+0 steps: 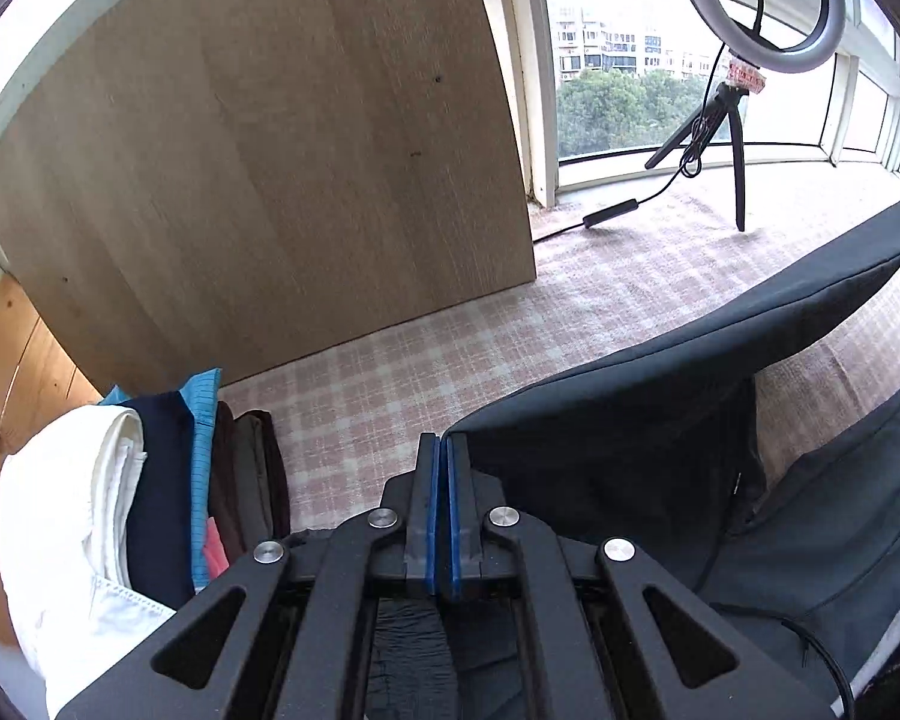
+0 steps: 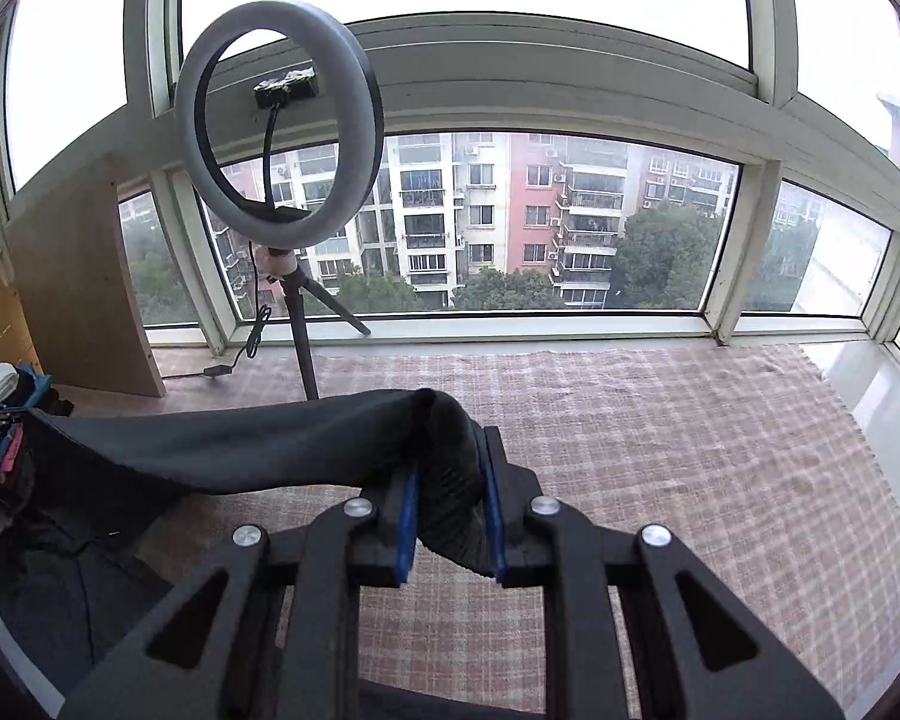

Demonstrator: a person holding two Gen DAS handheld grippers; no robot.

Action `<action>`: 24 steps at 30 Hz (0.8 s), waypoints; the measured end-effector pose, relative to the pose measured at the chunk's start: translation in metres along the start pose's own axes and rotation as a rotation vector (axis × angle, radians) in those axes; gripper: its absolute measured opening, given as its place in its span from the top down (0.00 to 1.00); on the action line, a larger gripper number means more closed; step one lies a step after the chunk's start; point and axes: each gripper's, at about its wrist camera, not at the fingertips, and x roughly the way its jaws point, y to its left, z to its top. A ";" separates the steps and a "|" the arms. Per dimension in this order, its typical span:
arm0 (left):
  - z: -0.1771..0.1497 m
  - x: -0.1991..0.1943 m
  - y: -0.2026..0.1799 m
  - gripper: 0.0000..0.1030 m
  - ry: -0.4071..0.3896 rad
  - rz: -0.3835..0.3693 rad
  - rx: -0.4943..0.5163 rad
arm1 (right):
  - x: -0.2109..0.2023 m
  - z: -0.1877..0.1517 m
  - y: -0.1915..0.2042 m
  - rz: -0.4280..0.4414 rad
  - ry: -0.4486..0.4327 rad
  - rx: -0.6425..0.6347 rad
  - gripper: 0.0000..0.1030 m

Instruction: Fold clothes

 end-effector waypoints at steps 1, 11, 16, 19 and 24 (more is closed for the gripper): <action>0.002 -0.009 -0.001 0.98 -0.019 -0.004 0.000 | -0.015 0.003 0.001 0.003 -0.028 0.011 0.83; 0.049 -0.015 -0.018 0.98 -0.049 0.013 0.058 | -0.023 0.026 -0.017 -0.066 -0.086 0.089 0.83; 0.075 0.092 -0.035 0.98 0.096 0.001 0.061 | 0.123 0.000 -0.053 -0.087 0.140 0.170 0.83; 0.073 0.157 -0.049 0.99 0.192 -0.006 0.078 | 0.210 -0.027 -0.065 -0.096 0.285 0.192 0.83; 0.061 0.221 -0.054 0.98 0.297 -0.012 0.072 | 0.305 -0.056 -0.078 -0.094 0.449 0.210 0.83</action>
